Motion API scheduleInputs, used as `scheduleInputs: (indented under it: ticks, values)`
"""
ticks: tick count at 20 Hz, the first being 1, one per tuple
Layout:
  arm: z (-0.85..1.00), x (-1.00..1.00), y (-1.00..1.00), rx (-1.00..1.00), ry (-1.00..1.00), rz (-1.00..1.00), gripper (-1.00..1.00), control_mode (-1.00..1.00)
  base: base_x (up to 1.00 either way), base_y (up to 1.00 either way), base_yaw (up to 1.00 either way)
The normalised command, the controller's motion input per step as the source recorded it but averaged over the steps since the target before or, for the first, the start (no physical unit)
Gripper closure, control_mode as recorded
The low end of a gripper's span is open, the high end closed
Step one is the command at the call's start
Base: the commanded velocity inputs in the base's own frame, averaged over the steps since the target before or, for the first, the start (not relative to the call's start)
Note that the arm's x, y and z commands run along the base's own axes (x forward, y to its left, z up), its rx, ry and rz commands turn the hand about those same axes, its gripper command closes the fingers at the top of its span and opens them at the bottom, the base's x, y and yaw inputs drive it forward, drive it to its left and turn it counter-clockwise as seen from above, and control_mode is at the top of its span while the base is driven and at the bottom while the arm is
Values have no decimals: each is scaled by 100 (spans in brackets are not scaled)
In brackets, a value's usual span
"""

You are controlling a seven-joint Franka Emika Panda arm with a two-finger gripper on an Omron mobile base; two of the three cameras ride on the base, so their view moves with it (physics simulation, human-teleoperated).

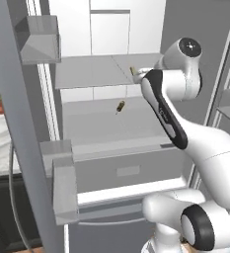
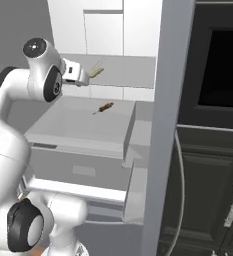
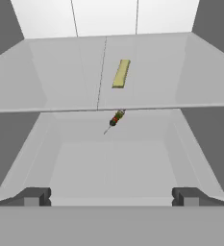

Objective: Retrieve the butter from the fridge and place it on a plate on the dining table. Then retrieve the butter knife by the fridge and place it near the plate.

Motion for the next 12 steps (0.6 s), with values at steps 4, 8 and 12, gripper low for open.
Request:
scheduleInputs:
  ticks: [4, 8, 12]
  values:
    - [0, 0, 0, 0, 0, 0, -100, 100, 69, 0, 0]
    - [-1, 45, -2, 0, 2, 0, -100, -100, 14, 0, 0]
    - [-26, 54, -7, 0, 7, -3, -100, -100, 0, 0, 0]
